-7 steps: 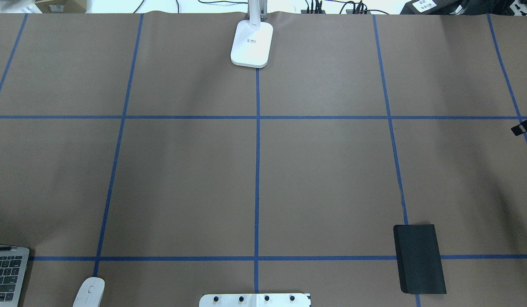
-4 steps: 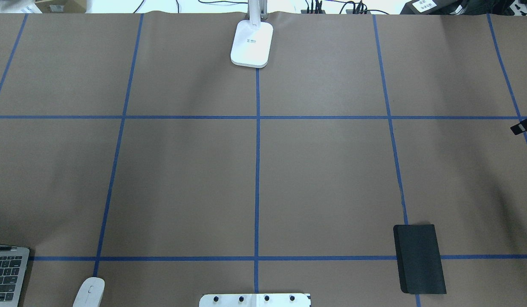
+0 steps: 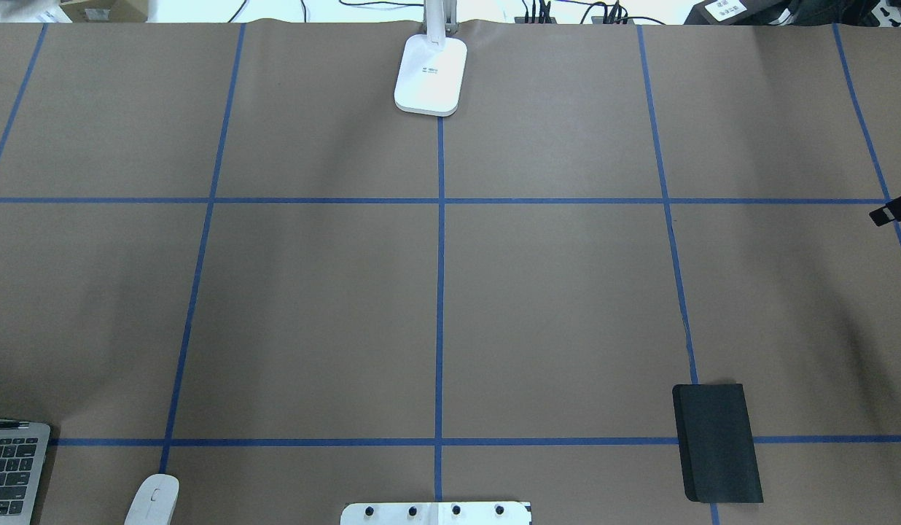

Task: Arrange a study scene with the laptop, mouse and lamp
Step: 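Grasp the silver laptop edge with the left gripper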

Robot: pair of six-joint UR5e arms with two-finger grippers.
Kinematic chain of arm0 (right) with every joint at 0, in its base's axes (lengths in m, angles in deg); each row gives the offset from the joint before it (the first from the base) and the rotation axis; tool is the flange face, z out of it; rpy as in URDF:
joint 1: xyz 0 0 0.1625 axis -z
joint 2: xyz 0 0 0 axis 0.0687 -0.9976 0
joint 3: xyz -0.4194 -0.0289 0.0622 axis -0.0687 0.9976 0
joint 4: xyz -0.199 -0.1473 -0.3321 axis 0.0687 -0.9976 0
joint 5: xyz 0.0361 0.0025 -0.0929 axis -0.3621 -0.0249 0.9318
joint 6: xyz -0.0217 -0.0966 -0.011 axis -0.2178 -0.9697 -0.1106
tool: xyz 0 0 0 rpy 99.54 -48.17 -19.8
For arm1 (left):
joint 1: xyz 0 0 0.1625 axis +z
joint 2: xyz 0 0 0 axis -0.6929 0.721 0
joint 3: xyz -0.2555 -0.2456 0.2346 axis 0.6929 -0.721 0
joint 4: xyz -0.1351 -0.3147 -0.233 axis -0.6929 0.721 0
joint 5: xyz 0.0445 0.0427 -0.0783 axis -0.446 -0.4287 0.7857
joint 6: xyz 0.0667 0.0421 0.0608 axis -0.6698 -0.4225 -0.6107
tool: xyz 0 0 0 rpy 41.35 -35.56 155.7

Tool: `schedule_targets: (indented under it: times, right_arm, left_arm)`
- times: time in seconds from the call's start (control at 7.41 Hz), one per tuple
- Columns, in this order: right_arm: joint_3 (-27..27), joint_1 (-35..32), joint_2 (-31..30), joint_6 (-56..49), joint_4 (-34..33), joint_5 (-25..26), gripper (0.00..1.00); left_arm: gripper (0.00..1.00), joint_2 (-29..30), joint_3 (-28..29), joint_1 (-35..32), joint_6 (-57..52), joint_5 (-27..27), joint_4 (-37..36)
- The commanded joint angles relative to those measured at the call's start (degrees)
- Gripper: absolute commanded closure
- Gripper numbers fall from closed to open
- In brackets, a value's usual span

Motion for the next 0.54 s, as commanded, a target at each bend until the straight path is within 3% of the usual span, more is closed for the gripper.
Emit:
schedule_targets:
  times: [0.0,0.4]
  right_arm:
    - [0.10,0.00,0.05,0.00,0.00,0.02,0.00]
    - [0.45,0.00,0.05,0.00,0.00,0.02,0.00]
  left_arm:
    - [0.08,-1.24,-0.03,0.33,-2.10,-0.15,0.21]
    - [0.21,-0.90,-2.04,1.82,-3.50,0.02,0.82]
